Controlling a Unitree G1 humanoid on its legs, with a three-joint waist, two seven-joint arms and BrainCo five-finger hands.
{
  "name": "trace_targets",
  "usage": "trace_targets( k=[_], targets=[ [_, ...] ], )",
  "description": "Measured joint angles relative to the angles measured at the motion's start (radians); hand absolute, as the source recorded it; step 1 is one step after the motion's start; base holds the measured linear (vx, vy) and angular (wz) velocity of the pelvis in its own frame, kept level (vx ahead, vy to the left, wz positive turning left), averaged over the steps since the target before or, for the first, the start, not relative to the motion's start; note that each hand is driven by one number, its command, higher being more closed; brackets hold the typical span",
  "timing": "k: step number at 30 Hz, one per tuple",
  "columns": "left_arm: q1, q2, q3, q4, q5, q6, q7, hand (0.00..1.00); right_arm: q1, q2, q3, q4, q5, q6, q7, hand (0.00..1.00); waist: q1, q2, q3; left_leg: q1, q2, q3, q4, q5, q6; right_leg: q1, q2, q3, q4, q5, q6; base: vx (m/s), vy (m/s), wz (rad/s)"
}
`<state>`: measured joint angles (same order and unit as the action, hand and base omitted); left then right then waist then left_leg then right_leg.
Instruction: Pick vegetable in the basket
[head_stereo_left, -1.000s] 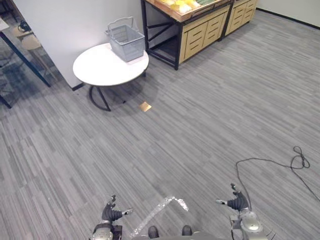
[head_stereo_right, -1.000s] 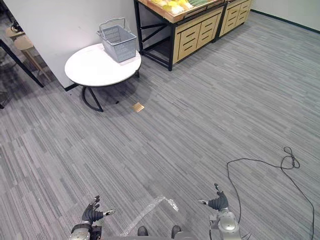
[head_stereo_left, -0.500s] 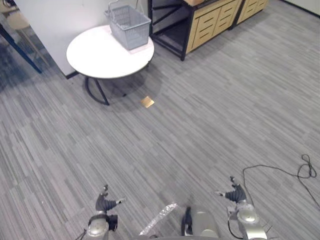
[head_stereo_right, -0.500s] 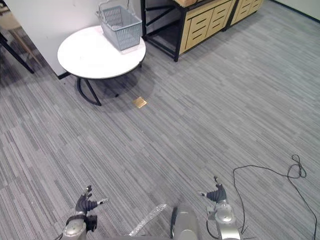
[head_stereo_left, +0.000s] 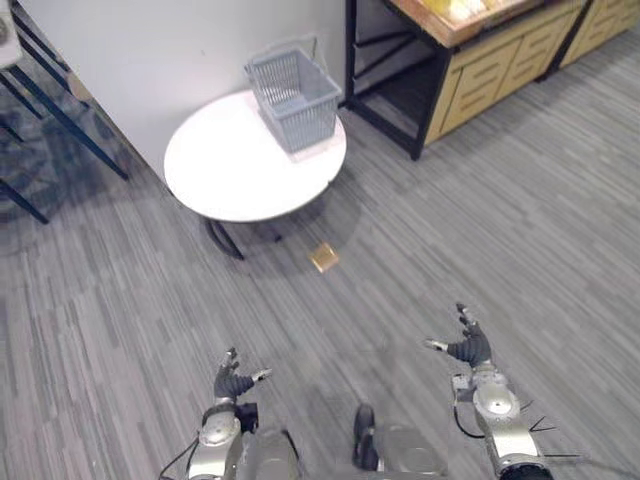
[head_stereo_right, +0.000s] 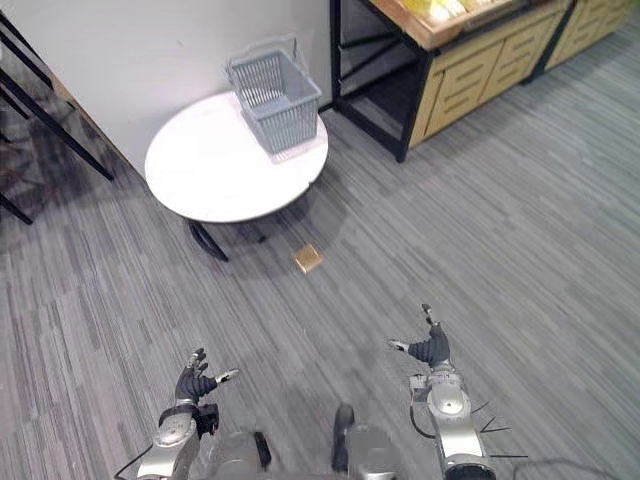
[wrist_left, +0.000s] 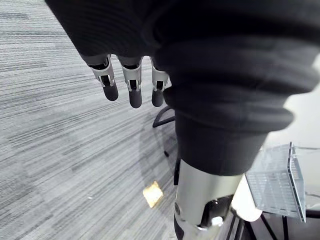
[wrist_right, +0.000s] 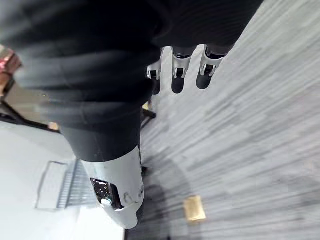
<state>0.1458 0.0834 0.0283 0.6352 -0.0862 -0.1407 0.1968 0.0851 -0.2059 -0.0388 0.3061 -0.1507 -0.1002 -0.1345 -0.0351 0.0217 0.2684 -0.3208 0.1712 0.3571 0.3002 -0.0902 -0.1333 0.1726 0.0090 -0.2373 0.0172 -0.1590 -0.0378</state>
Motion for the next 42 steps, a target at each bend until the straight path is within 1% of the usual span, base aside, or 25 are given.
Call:
trace_targets(
  k=[2,3,4,5,6,7,9,10,12,14,16,18,19,20,21,23,25,28,31,32,33,35,36,38,42],
  targets=[
    [0.014,-0.002,0.000,0.000,0.000,0.001,0.000,0.00,0.004,0.000,0.001,0.000,-0.002,0.000,-0.001,0.00,0.000,0.015,-0.007,0.000,-0.027,-0.028,-0.139,0.049,0.028,0.057,0.008,0.018,-0.015,-0.029,0.040,0.52,0.150,-0.40],
    [0.018,0.001,0.002,0.001,0.001,0.002,0.000,0.00,0.024,0.004,0.005,-0.026,-0.018,-0.001,-0.006,0.00,0.010,0.009,-0.017,0.003,-0.047,-0.047,-0.132,0.162,0.118,0.107,-0.007,0.036,-0.004,-0.084,0.062,0.61,0.227,-0.45],
    [0.026,0.002,0.002,0.001,0.001,0.002,0.000,0.00,0.038,0.006,0.009,-0.042,-0.022,-0.001,-0.006,0.00,0.017,-0.002,-0.033,-0.003,-0.060,-0.045,-0.105,0.201,0.155,0.108,-0.027,0.046,0.020,-0.110,0.077,0.87,0.328,-0.21],
    [0.016,-0.003,-0.003,0.000,0.007,0.002,-0.001,0.00,0.062,0.015,0.003,-0.066,-0.027,-0.005,-0.008,0.00,0.014,-0.037,-0.055,-0.023,-0.097,-0.034,-0.040,0.140,0.193,0.079,-0.085,0.044,0.109,-0.142,0.116,0.50,0.187,0.09],
    [0.009,-0.008,-0.009,0.000,0.011,0.002,-0.001,0.00,0.066,0.019,0.002,-0.068,-0.032,-0.007,-0.008,0.00,0.015,-0.041,-0.059,-0.022,-0.108,-0.036,-0.019,0.106,0.198,0.051,-0.107,0.046,0.187,-0.150,0.129,0.76,0.266,0.25],
    [0.008,-0.008,-0.029,0.002,0.021,0.002,-0.004,0.00,0.062,0.030,-0.002,-0.067,-0.043,-0.007,-0.015,0.00,0.016,-0.055,-0.062,0.017,-0.146,-0.042,0.001,0.047,0.209,-0.048,-0.168,0.050,0.475,-0.137,0.135,0.51,0.176,0.21],
    [0.010,0.001,-0.030,0.004,0.022,0.007,-0.003,0.00,0.051,0.038,0.011,-0.067,-0.061,-0.007,-0.015,0.00,0.007,-0.072,-0.062,0.093,-0.193,-0.049,-0.009,-0.003,0.223,-0.154,-0.243,0.060,0.790,-0.050,0.140,0.69,0.216,0.40],
    [0.012,0.006,-0.037,0.005,0.022,0.007,-0.001,0.00,0.023,0.043,0.043,-0.064,-0.069,-0.006,-0.015,0.00,0.000,-0.067,-0.060,0.162,-0.207,-0.065,-0.010,-0.046,0.229,-0.222,-0.266,0.080,0.958,-0.071,0.119,0.62,0.149,0.36],
    [0.013,0.013,-0.042,0.005,0.022,0.007,0.000,0.00,-0.023,0.046,0.105,-0.065,-0.079,-0.010,-0.014,0.00,0.000,-0.050,-0.056,0.277,-0.206,-0.079,-0.049,-0.065,0.231,-0.301,-0.257,0.070,1.031,-0.111,0.076,0.60,0.078,0.17],
    [-0.008,0.030,-0.068,0.007,0.022,0.006,0.000,0.00,-0.082,0.051,0.138,-0.093,-0.096,-0.016,-0.014,0.00,-0.002,-0.027,-0.049,0.395,-0.185,-0.099,-0.110,-0.066,0.230,-0.411,-0.220,0.028,0.936,-0.158,0.064,0.59,0.003,0.31],
    [-0.028,0.031,-0.079,0.029,0.022,0.003,0.000,0.00,-0.121,0.045,0.151,-0.098,-0.097,-0.027,-0.015,0.00,-0.007,-0.014,-0.046,0.447,-0.160,-0.109,-0.125,-0.066,0.229,-0.488,-0.186,-0.003,0.748,-0.152,0.062,0.55,-0.112,0.36],
    [-0.048,0.040,-0.101,0.066,0.022,0.002,-0.001,0.00,-0.153,0.025,0.181,-0.101,-0.097,-0.030,-0.016,0.00,-0.009,-0.011,-0.049,0.487,-0.131,-0.117,-0.123,-0.096,0.180,-0.528,-0.129,0.023,0.473,-0.043,0.071,0.61,-0.200,0.47],
    [-0.048,0.054,-0.108,0.080,0.022,0.003,-0.002,0.00,-0.158,0.015,0.197,-0.118,-0.098,-0.029,-0.016,0.00,-0.010,-0.039,-0.058,0.515,-0.143,-0.138,-0.116,-0.140,0.109,-0.515,-0.110,0.078,0.251,0.127,0.074,0.44,-0.171,0.69],
    [-0.048,0.048,-0.110,0.092,0.023,0.004,-0.003,0.00,-0.159,0.003,0.207,-0.134,-0.100,-0.030,-0.015,0.00,-0.016,-0.048,-0.059,0.542,-0.143,-0.158,-0.100,-0.188,0.057,-0.507,-0.117,0.106,0.233,0.295,-0.008,0.54,-0.219,0.56],
    [-0.063,0.016,-0.120,0.116,0.024,0.006,-0.004,0.00,-0.190,-0.023,0.222,-0.131,-0.111,-0.023,-0.015,0.00,-0.003,0.016,-0.056,0.537,-0.079,-0.169,-0.079,-0.200,0.046,-0.514,-0.074,0.102,0.294,0.265,-0.001,0.49,-0.205,0.57],
    [-0.070,0.015,-0.141,0.123,0.045,0.006,-0.022,0.00,-0.199,-0.042,0.222,-0.144,-0.135,-0.020,-0.015,0.00,-0.016,0.020,-0.056,0.511,-0.062,-0.200,0.031,-0.145,0.014,-0.490,-0.097,0.067,0.381,0.141,-0.005,0.45,-0.234,0.67],
    [-0.065,0.008,-0.144,0.126,0.052,0.006,-0.022,0.00,-0.199,-0.052,0.259,-0.145,-0.154,-0.017,-0.014,0.00,-0.010,0.024,-0.050,0.448,-0.015,-0.218,0.273,-0.065,0.000,-0.390,-0.097,0.033,0.364,0.083,-0.009,0.33,-0.235,0.63],
    [-0.029,0.003,-0.146,0.126,0.051,0.006,-0.023,0.00,-0.230,-0.059,0.329,-0.187,-0.177,-0.021,-0.014,0.00,0.000,0.026,-0.050,0.354,0.047,-0.145,0.447,-0.100,0.043,-0.224,-0.077,-0.001,0.232,0.068,0.000,0.27,-0.196,0.21],
    [-0.014,0.004,-0.147,0.120,0.052,0.007,-0.024,0.00,-0.266,-0.062,0.378,-0.212,-0.197,-0.034,-0.010,0.00,-0.001,0.038,-0.056,0.279,0.025,-0.107,0.264,-0.105,0.052,-0.186,-0.072,-0.005,0.159,0.082,0.006,0.22,-0.067,-0.03],
    [-0.009,0.003,-0.147,0.120,0.052,0.007,-0.024,0.00,-0.277,-0.071,0.400,-0.211,-0.213,-0.033,0.000,0.00,0.001,0.046,-0.057,0.279,0.005,-0.113,0.116,-0.095,0.043,-0.176,-0.066,-0.005,0.148,0.100,-0.002,0.24,0.014,-0.11],
    [-0.008,0.001,-0.155,0.120,0.052,0.007,-0.025,0.00,-0.288,-0.087,0.422,-0.211,-0.227,-0.033,0.007,0.00,0.000,0.073,-0.064,0.286,-0.006,-0.122,-0.031,-0.036,0.034,-0.176,-0.048,-0.003,0.141,0.101,-0.003,0.24,0.037,-0.12],
    [-0.010,0.000,-0.158,0.122,0.056,0.007,-0.034,0.00,-0.303,-0.094,0.436,-0.202,-0.249,-0.032,0.008,0.00,0.000,0.093,-0.056,0.295,-0.001,-0.123,-0.119,0.049,0.055,-0.175,-0.020,0.003,0.139,0.097,0.005,0.20,0.102,-0.11],
    [-0.020,0.007,-0.159,0.121,0.061,0.007,-0.044,0.00,-0.323,-0.083,0.453,-0.170,-0.277,-0.030,0.009,0.00,-0.002,0.070,-0.055,0.314,-0.024,-0.120,-0.170,0.069,0.059,-0.180,-0.033,0.016,0.133,0.100,0.018,0.18,0.134,-0.08],
    [-0.026,0.008,-0.172,0.121,0.061,0.006,-0.044,0.00,-0.357,-0.084,0.469,-0.140,-0.307,-0.030,0.008,0.00,-0.001,0.066,-0.054,0.332,-0.041,-0.108,-0.223,0.089,0.070,-0.182,-0.048,0.024,0.119,0.102,0.029,0.09,0.108,-0.04],
    [-0.046,0.027,-0.184,0.120,0.062,0.004,-0.042,0.00,-0.522,-0.078,0.514,-0.011,-0.405,-0.030,-0.003,0.00,0.001,0.095,-0.045,0.308,-0.079,-0.090,-0.308,0.129,0.092,-0.246,-0.070,0.047,0.099,0.127,0.054,0.02,0.090,-0.09]
  ],
)
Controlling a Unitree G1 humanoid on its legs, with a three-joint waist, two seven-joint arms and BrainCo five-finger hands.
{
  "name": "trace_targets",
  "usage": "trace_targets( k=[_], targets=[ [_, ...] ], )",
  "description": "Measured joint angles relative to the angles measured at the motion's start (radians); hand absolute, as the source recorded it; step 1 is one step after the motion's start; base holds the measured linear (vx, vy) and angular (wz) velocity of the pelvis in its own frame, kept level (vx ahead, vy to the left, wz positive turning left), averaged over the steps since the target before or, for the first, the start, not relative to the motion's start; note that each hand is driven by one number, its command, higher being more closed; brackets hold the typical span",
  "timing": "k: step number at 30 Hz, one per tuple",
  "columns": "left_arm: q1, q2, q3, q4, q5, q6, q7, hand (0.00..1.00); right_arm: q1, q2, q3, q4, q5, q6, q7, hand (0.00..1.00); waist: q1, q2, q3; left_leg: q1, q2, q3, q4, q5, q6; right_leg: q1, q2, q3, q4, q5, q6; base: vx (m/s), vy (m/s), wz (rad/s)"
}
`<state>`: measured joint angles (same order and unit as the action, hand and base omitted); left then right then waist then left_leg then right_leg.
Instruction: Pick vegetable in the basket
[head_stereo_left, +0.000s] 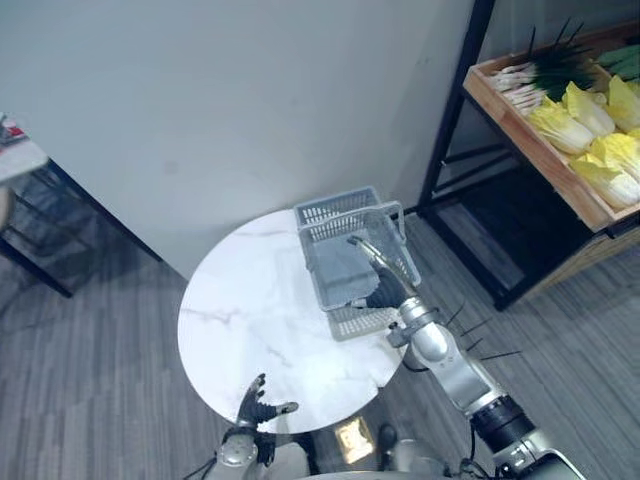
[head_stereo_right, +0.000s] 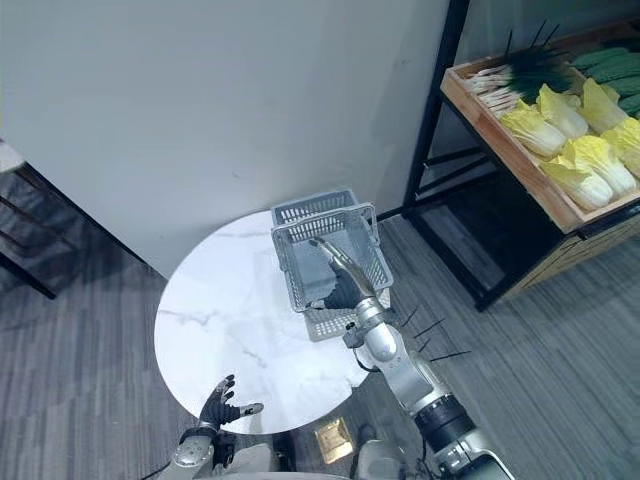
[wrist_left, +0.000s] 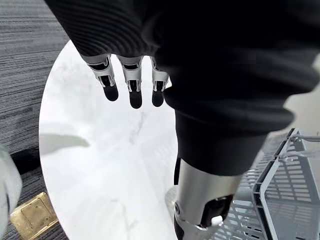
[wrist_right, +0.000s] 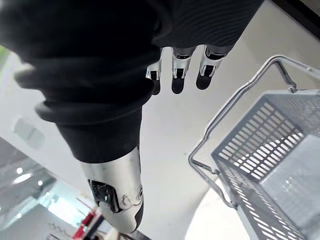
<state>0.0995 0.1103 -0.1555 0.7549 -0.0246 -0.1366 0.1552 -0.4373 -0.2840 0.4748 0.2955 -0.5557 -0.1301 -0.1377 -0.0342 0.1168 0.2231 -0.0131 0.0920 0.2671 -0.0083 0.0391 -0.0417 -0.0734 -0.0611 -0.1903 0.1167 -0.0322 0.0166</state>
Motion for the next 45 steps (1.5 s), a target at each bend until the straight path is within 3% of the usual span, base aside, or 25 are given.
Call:
trace_targets(
  k=[3,7,15,20,27,28,30,37,45],
  targets=[
    [-0.049,0.019,-0.001,-0.019,-0.002,-0.006,0.004,0.00,-0.168,-0.037,0.013,0.137,-0.078,0.012,-0.032,0.00,0.027,0.019,0.019,-0.056,-0.016,0.004,-0.037,0.034,0.014,-0.065,-0.010,0.002,-0.018,0.032,0.005,-0.04,0.081,-0.02],
    [-0.085,0.032,0.006,-0.037,-0.004,-0.028,0.023,0.00,-0.323,-0.099,0.012,0.242,-0.098,0.031,-0.050,0.00,0.045,0.027,0.052,-0.104,-0.027,-0.012,-0.052,0.057,0.023,-0.104,-0.014,-0.008,-0.035,0.057,0.006,-0.06,0.055,0.11],
    [-0.120,0.037,0.067,-0.038,-0.060,-0.046,0.041,0.00,-0.609,-0.218,0.002,0.448,-0.105,0.068,-0.069,0.00,0.055,0.061,0.131,-0.174,-0.041,-0.090,-0.067,0.105,0.030,-0.152,-0.027,-0.076,-0.015,0.059,0.006,-0.04,0.020,0.26],
    [-0.121,0.044,0.086,-0.038,-0.084,-0.047,0.041,0.00,-0.685,-0.284,-0.038,0.485,-0.103,0.076,-0.099,0.00,0.066,0.073,0.142,-0.214,-0.042,-0.125,-0.085,0.132,0.027,-0.195,-0.029,-0.097,0.009,0.055,0.002,-0.01,-0.009,0.18],
    [-0.128,0.051,0.092,-0.037,-0.102,-0.049,0.041,0.00,-0.748,-0.305,-0.032,0.646,-0.100,0.079,-0.090,0.00,0.083,0.086,0.170,-0.249,-0.041,-0.141,-0.086,0.150,0.023,-0.249,-0.033,-0.099,0.063,0.036,-0.008,-0.02,-0.018,0.05],
    [-0.132,0.050,0.091,-0.037,-0.103,-0.049,0.040,0.00,-0.756,-0.319,-0.032,0.669,-0.101,0.076,-0.087,1.00,0.085,0.092,0.174,-0.256,-0.041,-0.146,-0.086,0.153,0.022,-0.256,-0.034,-0.102,0.067,0.036,-0.009,-0.03,-0.030,0.11],
    [-0.142,0.050,0.090,-0.037,-0.122,-0.050,0.040,0.00,-0.778,-0.347,-0.033,0.686,-0.098,0.068,-0.079,1.00,0.091,0.106,0.181,-0.265,-0.040,-0.157,-0.086,0.161,0.018,-0.267,-0.042,-0.108,0.079,0.033,-0.011,-0.02,-0.020,0.10],
    [-0.141,0.050,0.083,-0.038,-0.122,-0.067,0.039,0.00,-0.750,-0.373,-0.072,0.685,0.011,0.066,-0.074,1.00,0.102,0.108,0.181,-0.264,-0.041,-0.187,-0.087,0.166,0.011,-0.281,-0.048,-0.111,0.144,-0.009,-0.012,0.00,-0.040,0.13],
    [-0.136,0.050,0.082,-0.024,-0.120,-0.064,0.039,0.00,-0.569,-0.392,-0.127,0.482,0.075,0.051,-0.074,1.00,0.093,0.102,0.180,-0.249,-0.038,-0.171,-0.088,0.166,0.011,-0.281,-0.047,-0.087,0.152,-0.014,-0.010,0.03,-0.027,-0.06]
  ],
)
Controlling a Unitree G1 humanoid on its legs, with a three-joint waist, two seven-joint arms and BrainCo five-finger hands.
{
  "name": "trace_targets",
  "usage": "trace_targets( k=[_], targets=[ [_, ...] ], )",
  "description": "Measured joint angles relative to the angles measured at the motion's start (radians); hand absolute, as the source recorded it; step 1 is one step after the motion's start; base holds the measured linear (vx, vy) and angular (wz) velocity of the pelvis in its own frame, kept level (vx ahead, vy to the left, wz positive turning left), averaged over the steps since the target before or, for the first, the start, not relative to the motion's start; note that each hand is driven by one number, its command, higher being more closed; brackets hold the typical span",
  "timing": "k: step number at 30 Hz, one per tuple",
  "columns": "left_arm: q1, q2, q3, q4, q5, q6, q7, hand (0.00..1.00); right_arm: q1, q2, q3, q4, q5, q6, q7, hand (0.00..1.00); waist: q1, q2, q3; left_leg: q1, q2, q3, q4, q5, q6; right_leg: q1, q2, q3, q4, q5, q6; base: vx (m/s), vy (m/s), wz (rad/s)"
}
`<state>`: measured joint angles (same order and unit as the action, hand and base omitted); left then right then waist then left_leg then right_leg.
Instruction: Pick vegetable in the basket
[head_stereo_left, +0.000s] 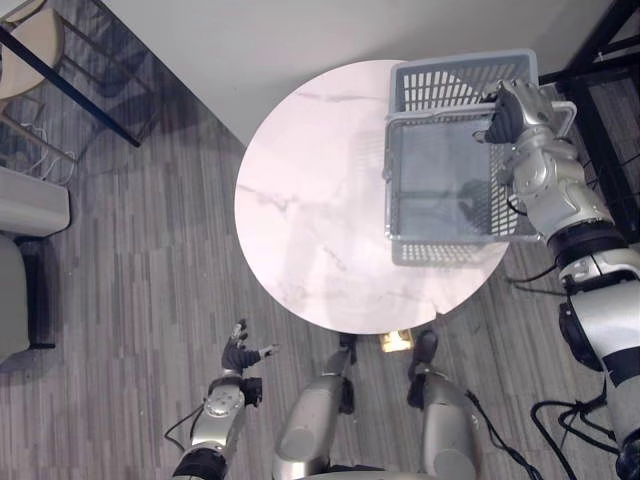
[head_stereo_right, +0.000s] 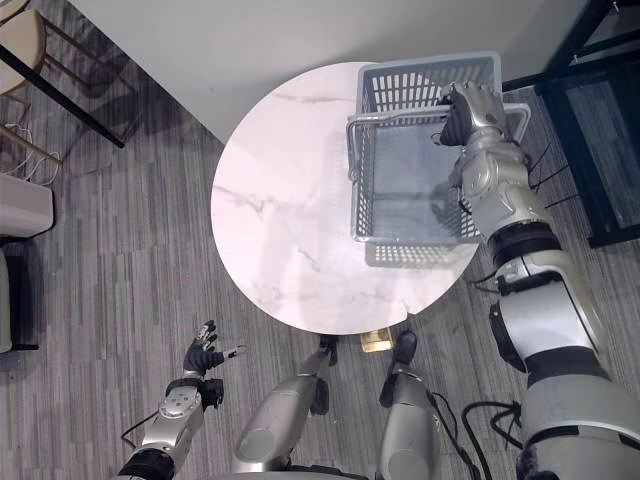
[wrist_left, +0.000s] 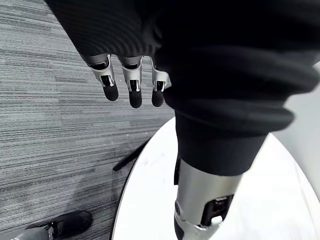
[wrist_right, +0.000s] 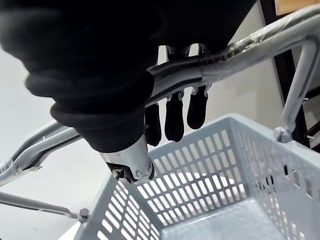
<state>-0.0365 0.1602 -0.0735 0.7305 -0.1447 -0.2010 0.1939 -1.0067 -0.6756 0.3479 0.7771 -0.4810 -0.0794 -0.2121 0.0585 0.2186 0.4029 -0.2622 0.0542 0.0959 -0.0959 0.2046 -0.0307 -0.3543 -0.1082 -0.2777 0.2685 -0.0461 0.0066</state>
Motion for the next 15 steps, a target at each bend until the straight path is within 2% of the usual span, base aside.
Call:
trace_targets(
  k=[4,9,11,15],
  targets=[
    [0.000,0.000,0.001,0.018,0.002,0.014,-0.007,0.00,0.129,0.011,-0.070,-0.103,0.027,-0.001,0.003,1.00,-0.020,-0.026,-0.001,0.028,-0.002,0.007,0.001,-0.001,-0.001,0.027,0.001,0.007,-0.006,0.000,0.000,0.04,-0.017,-0.05],
    [0.020,-0.001,0.008,0.006,0.010,0.030,-0.020,0.00,0.392,0.091,-0.206,-0.278,0.121,0.020,0.020,1.00,-0.050,-0.083,-0.023,0.069,-0.002,0.013,0.001,-0.014,-0.019,0.073,0.005,0.012,-0.034,-0.004,0.008,0.01,-0.001,-0.03],
    [0.022,-0.011,0.017,0.002,0.011,0.041,-0.020,0.00,0.514,0.122,-0.262,-0.374,0.164,0.021,0.020,1.00,-0.066,-0.095,-0.031,0.079,0.000,0.018,0.001,-0.016,-0.020,0.091,0.007,0.016,-0.052,0.003,0.018,0.03,0.010,-0.10],
    [0.097,-0.030,0.060,-0.064,0.030,0.050,-0.025,0.00,0.778,0.175,-0.346,-0.610,0.237,0.018,0.032,1.00,-0.100,-0.121,-0.102,0.127,0.001,0.056,0.001,-0.042,-0.015,0.147,0.020,0.051,-0.117,0.028,0.032,0.07,0.023,-0.27]
  ],
)
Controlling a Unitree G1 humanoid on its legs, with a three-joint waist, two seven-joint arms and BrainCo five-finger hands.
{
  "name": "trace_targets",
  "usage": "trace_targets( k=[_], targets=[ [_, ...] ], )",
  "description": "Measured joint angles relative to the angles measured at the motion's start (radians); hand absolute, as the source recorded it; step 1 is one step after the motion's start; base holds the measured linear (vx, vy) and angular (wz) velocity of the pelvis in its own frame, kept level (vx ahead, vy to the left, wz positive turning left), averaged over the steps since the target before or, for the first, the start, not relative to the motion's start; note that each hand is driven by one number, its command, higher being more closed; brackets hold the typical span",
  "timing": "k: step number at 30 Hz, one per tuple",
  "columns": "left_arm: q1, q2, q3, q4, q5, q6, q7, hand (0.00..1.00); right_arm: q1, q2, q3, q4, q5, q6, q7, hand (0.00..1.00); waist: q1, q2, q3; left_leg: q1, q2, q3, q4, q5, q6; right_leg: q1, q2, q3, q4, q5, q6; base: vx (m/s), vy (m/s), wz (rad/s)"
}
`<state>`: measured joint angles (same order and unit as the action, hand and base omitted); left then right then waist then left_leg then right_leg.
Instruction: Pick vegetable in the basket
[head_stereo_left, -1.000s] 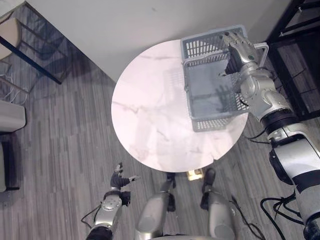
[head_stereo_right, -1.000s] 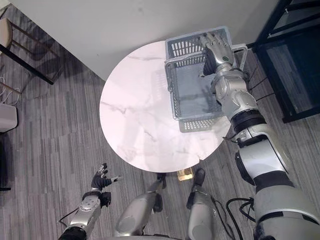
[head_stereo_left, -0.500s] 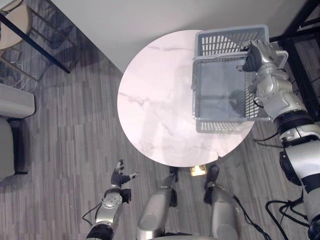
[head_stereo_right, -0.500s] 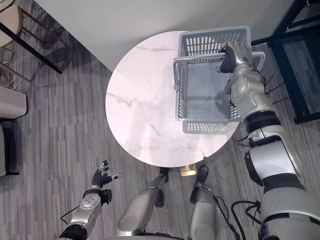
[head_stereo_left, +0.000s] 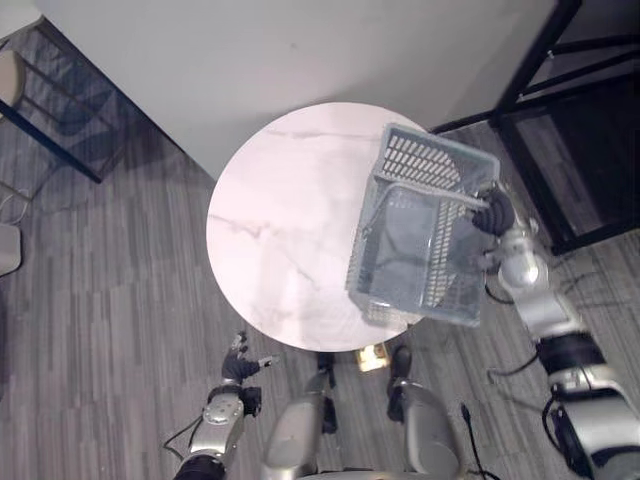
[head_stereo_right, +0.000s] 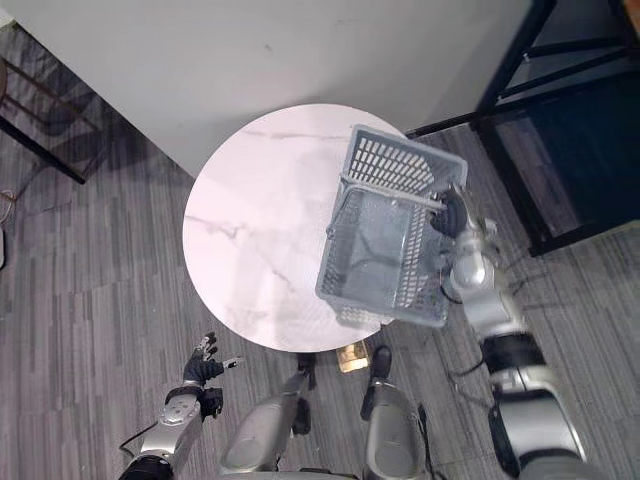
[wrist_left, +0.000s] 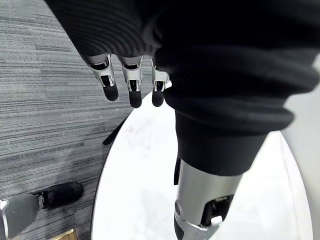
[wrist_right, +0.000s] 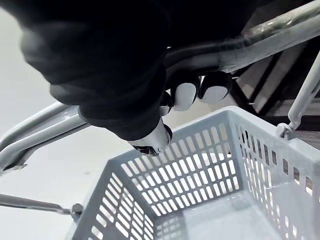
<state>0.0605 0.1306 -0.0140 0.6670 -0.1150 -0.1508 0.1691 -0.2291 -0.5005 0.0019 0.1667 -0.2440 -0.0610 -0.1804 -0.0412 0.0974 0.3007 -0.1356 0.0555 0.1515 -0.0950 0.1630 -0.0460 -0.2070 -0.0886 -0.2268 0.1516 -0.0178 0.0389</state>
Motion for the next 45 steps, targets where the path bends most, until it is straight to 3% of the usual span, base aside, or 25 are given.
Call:
trace_targets(
  k=[5,8,11,16,19,22,23,24,25,26,28,29,30,32,34,35,36,37,38,41,42,43,45],
  targets=[
    [0.079,0.000,0.028,-0.047,0.014,0.014,-0.018,0.00,0.258,0.083,-0.107,-0.160,0.121,-0.026,0.047,1.00,-0.031,-0.041,-0.099,0.075,0.005,0.064,0.000,-0.048,0.005,0.070,0.016,0.062,-0.063,0.015,0.006,0.10,0.017,-0.37],
    [0.118,0.000,0.028,-0.072,0.027,0.016,-0.038,0.00,0.372,0.135,-0.132,-0.201,0.172,-0.046,0.086,1.00,-0.057,-0.052,-0.132,0.112,0.008,0.101,0.000,-0.067,0.008,0.103,0.024,0.095,-0.092,0.028,0.004,0.09,0.017,-0.36],
    [0.118,-0.002,0.029,-0.084,0.040,0.017,-0.041,0.00,0.458,0.186,-0.150,-0.213,0.182,-0.046,0.112,1.00,-0.063,-0.051,-0.155,0.140,0.010,0.126,0.000,-0.080,0.006,0.122,0.029,0.121,-0.106,0.031,0.008,0.06,0.009,-0.28],
    [0.119,-0.003,0.056,-0.109,0.044,0.017,-0.040,0.00,0.532,0.271,-0.148,-0.196,0.175,-0.041,0.121,1.00,-0.066,-0.054,-0.160,0.178,0.015,0.181,0.000,-0.091,0.005,0.137,0.040,0.174,-0.111,0.045,0.001,0.02,0.003,-0.34],
    [0.139,-0.007,0.061,-0.147,0.043,0.017,-0.036,0.00,0.527,0.317,-0.148,-0.164,0.175,-0.041,0.118,1.00,-0.052,-0.069,-0.154,0.202,0.021,0.252,0.001,-0.100,0.008,0.113,0.051,0.234,-0.075,0.052,0.000,-0.03,0.009,-0.63],
    [0.129,-0.006,0.063,-0.189,0.043,0.016,-0.035,0.00,0.530,0.368,-0.149,-0.151,0.186,-0.041,0.103,1.00,-0.055,-0.109,-0.132,0.170,0.034,0.288,0.083,-0.129,0.030,0.078,0.046,0.254,-0.011,0.038,0.024,-0.07,-0.002,-0.19],
    [0.122,-0.008,0.065,-0.201,0.043,0.016,-0.036,0.00,0.531,0.379,-0.149,-0.149,0.194,-0.040,0.094,1.00,-0.051,-0.111,-0.128,0.137,0.060,0.293,0.116,-0.143,0.051,0.047,0.049,0.253,0.064,0.001,0.034,-0.12,-0.014,-0.01],
    [0.114,-0.008,0.066,-0.201,0.043,0.016,-0.035,0.00,0.533,0.382,-0.149,-0.149,0.194,-0.040,0.091,1.00,-0.052,-0.113,-0.125,0.125,0.067,0.288,0.135,-0.149,0.059,0.013,0.045,0.246,0.190,-0.045,0.014,-0.11,-0.044,0.19],
    [0.114,-0.009,0.063,-0.208,0.042,0.016,-0.036,0.00,0.543,0.388,-0.151,-0.150,0.198,-0.040,0.086,1.00,-0.053,-0.117,-0.125,0.115,0.074,0.267,0.156,-0.155,0.059,-0.015,0.016,0.231,0.416,-0.133,0.001,-0.07,-0.110,0.34],
    [0.116,-0.008,0.064,-0.208,0.041,0.016,-0.036,0.00,0.551,0.389,-0.151,-0.144,0.206,-0.040,0.084,1.00,-0.053,-0.122,-0.128,0.106,0.074,0.253,0.174,-0.155,0.059,-0.003,-0.024,0.232,0.563,-0.187,0.030,-0.06,-0.136,0.35],
    [0.125,-0.008,0.064,-0.209,0.039,0.016,-0.036,0.00,0.551,0.389,-0.151,-0.131,0.206,-0.040,0.076,1.00,-0.048,-0.148,-0.145,0.054,0.073,0.224,0.224,-0.139,0.038,0.054,-0.084,0.243,0.610,-0.202,0.052,-0.10,-0.260,0.38],
    [0.121,0.001,0.067,-0.212,0.039,0.017,-0.036,0.00,0.541,0.387,-0.152,-0.131,0.205,-0.041,0.069,1.00,-0.030,-0.174,-0.147,-0.003,0.083,0.216,0.278,-0.129,0.026,0.100,-0.079,0.254,0.506,-0.254,0.072,-0.14,-0.341,0.28],
    [0.114,-0.003,0.073,-0.213,0.039,0.018,-0.035,0.00,0.533,0.381,-0.154,-0.130,0.204,-0.040,0.068,1.00,-0.018,-0.168,-0.143,-0.032,0.097,0.217,0.294,-0.117,0.023,0.102,-0.059,0.244,0.461,-0.275,0.067,-0.20,-0.337,0.00],
    [0.121,-0.033,0.063,-0.253,0.035,0.016,-0.038,0.00,0.506,0.361,-0.159,-0.126,0.205,-0.040,0.065,1.00,0.013,-0.101,-0.127,-0.119,0.184,0.202,0.297,-0.063,-0.015,0.115,0.018,0.171,0.289,-0.286,0.055,-0.25,-0.228,-0.11],
    [0.125,-0.039,0.060,-0.254,0.034,0.018,-0.039,0.00,0.481,0.349,-0.162,-0.102,0.207,-0.040,0.063,1.00,0.014,-0.075,-0.105,-0.123,0.212,0.181,0.248,0.005,-0.033,0.117,0.055,0.142,0.257,-0.283,0.013,-0.28,-0.215,0.19],
    [0.132,-0.042,0.054,-0.260,0.032,0.019,-0.039,0.00,0.480,0.345,-0.176,-0.100,0.216,-0.038,0.048,1.00,0.001,-0.064,-0.092,-0.116,0.210,0.162,0.167,0.122,-0.070,0.109,0.064,0.105,0.256,-0.271,-0.018,-0.36,-0.239,0.45],
    [0.131,-0.042,0.054,-0.269,0.030,0.019,-0.040,0.00,0.480,0.348,-0.186,-0.100,0.216,-0.037,0.046,1.00,-0.002,-0.073,-0.087,-0.114,0.210,0.159,0.170,0.116,-0.084,0.109,0.058,0.088,0.251,-0.269,-0.042,-0.40,-0.266,0.48],
    [0.139,-0.044,0.053,-0.283,0.029,0.019,-0.040,0.00,0.483,0.356,-0.207,-0.100,0.217,-0.037,0.038,1.00,-0.001,-0.082,-0.079,-0.119,0.216,0.168,0.261,0.037,-0.086,0.112,0.053,0.070,0.241,-0.259,-0.068,-0.28,-0.172,0.26],
    [0.147,-0.045,0.051,-0.302,0.029,0.019,-0.042,0.00,0.494,0.360,-0.221,-0.104,0.226,-0.037,0.028,1.00,-0.001,-0.084,-0.077,-0.119,0.221,0.174,0.383,-0.055,-0.053,0.112,0.049,0.060,0.233,-0.246,-0.079,-0.26,-0.152,0.20],
    [0.167,-0.045,0.057,-0.341,0.029,0.016,-0.055,0.00,0.506,0.371,-0.232,-0.127,0.237,-0.037,0.028,1.00,-0.001,-0.082,-0.078,-0.086,0.238,0.171,0.561,-0.220,-0.012,0.093,0.050,0.065,0.227,-0.220,-0.084,-0.24,-0.048,0.03],
    [0.178,-0.049,0.057,-0.345,0.029,0.015,-0.057,0.00,0.514,0.383,-0.235,-0.150,0.237,-0.037,0.027,1.00,-0.001,-0.078,-0.080,-0.048,0.240,0.160,0.615,-0.296,-0.017,0.077,0.053,0.070,0.227,-0.211,-0.081,-0.20,0.032,-0.05],
    [0.179,-0.050,0.057,-0.345,0.029,0.015,-0.058,0.00,0.516,0.386,-0.237,-0.154,0.237,-0.037,0.027,1.00,-0.001,-0.077,-0.080,-0.027,0.237,0.155,0.617,-0.320,-0.021,0.072,0.054,0.072,0.227,-0.209,-0.080,-0.23,0.085,-0.08],
    [0.188,-0.053,0.056,-0.342,0.028,0.015,-0.057,0.00,0.519,0.399,-0.259,-0.154,0.237,-0.038,0.027,1.00,-0.004,-0.057,-0.094,0.077,0.200,0.157,0.437,-0.386,-0.062,0.038,0.060,0.074,0.229,-0.203,-0.057,-0.16,0.119,-0.01]
  ],
)
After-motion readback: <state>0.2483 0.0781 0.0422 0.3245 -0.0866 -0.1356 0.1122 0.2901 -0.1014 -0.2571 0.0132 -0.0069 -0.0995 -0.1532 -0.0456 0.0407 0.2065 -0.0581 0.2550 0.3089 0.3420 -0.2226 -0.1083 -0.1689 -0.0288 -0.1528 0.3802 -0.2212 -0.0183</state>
